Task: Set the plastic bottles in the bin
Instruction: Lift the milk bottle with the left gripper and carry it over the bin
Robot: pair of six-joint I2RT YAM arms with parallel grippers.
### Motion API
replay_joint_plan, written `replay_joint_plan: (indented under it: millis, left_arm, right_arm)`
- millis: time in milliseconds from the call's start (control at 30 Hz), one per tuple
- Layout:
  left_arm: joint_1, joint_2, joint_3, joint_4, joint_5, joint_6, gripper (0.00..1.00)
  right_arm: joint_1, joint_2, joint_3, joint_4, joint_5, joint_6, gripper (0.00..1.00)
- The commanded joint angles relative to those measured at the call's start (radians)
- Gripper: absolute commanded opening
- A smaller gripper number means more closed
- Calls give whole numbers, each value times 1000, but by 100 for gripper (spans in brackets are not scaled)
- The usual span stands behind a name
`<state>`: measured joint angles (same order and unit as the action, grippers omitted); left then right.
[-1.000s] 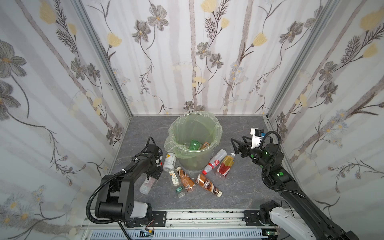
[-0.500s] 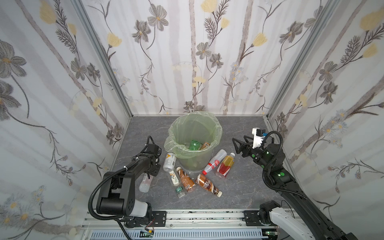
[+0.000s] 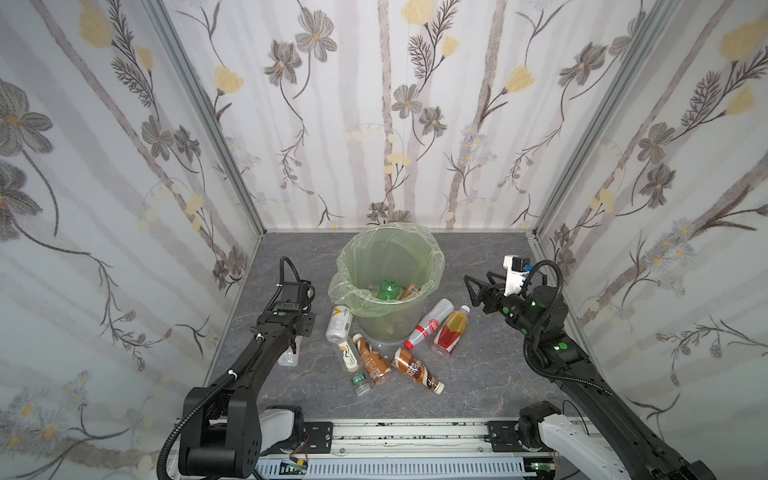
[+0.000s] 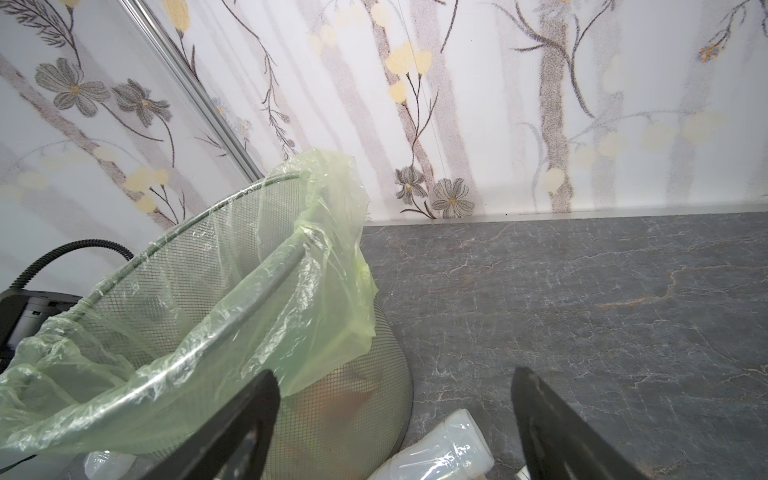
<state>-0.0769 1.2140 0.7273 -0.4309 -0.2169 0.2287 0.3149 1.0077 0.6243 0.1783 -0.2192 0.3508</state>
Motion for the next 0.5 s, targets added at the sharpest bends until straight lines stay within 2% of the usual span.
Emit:
replay_joint_plan:
  millis: [0,467]
  left_arm:
    - [3,-25,30,25,4,-29,46]
    - [2,-158,255,28,154,-72,49]
  right_arm:
    - [1,8,-1,-15,39,7,88]
    - [1,-2,-39,-40,71,28,87]
